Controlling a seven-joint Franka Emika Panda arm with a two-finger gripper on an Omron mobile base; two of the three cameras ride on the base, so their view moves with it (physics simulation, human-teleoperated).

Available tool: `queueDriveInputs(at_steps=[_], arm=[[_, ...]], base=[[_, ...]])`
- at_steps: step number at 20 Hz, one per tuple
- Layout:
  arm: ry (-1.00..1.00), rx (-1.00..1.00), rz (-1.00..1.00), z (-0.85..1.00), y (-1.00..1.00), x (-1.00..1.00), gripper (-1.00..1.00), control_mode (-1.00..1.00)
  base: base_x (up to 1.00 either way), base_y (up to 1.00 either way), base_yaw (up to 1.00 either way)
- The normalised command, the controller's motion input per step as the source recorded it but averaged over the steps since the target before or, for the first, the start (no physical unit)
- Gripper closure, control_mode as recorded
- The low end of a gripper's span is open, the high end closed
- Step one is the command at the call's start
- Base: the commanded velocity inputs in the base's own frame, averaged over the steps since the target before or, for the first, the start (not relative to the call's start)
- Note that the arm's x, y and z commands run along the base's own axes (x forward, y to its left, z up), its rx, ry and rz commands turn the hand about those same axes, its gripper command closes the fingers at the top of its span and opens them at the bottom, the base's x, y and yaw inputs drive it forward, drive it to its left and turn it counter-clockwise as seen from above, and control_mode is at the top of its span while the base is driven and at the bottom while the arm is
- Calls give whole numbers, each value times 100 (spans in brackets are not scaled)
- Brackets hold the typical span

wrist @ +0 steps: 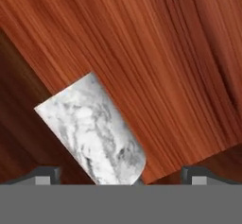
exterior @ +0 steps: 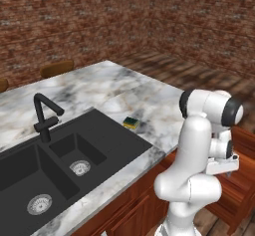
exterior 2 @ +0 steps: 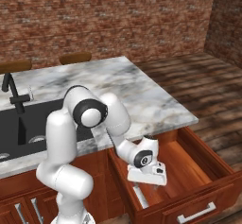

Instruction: Restock the sink supplies by placing the sponge and soap dispenser on the counter and next to the sink. Make sure the soap dispenser is upright.

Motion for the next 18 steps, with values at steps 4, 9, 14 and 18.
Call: queueDriveInputs(at_steps=[4,9,14,18], arm=[[0,0,10,-43,6,23,-100,-100],[0,0,9,-48,0,17,-100,-100],[0,5,3,-46,-2,0,-100,-100],[0,9,0,-37,-13,0,-100,-100]], base=[[0,0,0],[0,0,0],[0,0,0],[0,0,0]])
